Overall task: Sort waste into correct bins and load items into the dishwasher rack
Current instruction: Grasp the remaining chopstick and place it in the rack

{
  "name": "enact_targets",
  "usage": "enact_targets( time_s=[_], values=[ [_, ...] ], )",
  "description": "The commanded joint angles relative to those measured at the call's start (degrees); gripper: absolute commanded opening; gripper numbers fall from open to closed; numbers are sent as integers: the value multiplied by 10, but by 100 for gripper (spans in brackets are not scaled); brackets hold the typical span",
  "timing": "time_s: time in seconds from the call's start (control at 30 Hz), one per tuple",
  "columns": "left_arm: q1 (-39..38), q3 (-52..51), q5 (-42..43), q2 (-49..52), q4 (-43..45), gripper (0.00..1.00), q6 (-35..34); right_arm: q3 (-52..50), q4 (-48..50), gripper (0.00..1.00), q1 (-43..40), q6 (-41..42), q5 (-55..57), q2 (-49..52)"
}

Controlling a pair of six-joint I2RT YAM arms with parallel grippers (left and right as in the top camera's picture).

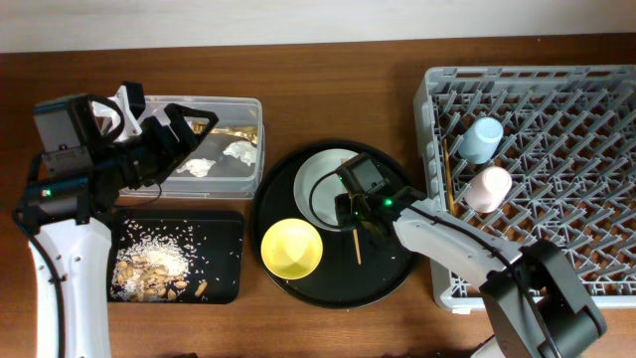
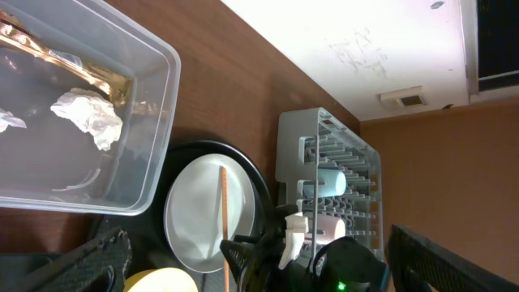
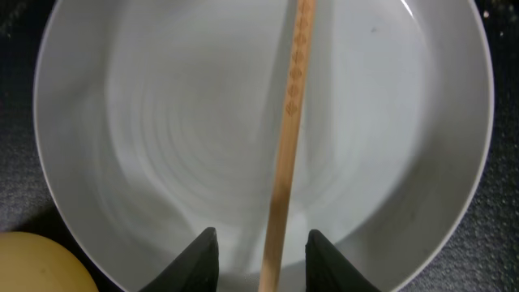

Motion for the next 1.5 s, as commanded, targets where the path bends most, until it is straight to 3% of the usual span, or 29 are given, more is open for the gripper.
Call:
enact_targets(
  time_s=[0.0, 0.73, 0.9, 1.07, 1.17, 1.33, 1.47],
  values=[
    [3, 4, 4, 0, 0, 99, -3, -4, 4, 34, -1, 5, 15, 2],
    [3, 4, 4, 0, -1, 99, -3, -4, 56, 34, -1, 5, 34, 62],
    [3, 4, 4, 0, -1, 99, -3, -4, 55, 27, -1, 5, 34, 62],
    [3, 4, 4, 0, -1, 99, -3, 8, 57, 6, -1, 5, 33, 61],
    [3, 4, 4, 0, -1, 99, -3, 26, 55, 4, -1, -4, 30, 46],
    [3, 4, 4, 0, -1, 99, -3, 80, -18, 4, -2, -17, 34, -30],
    [3, 4, 4, 0, -1, 99, -3, 122, -140, 4, -16, -117, 61, -121]
  ],
)
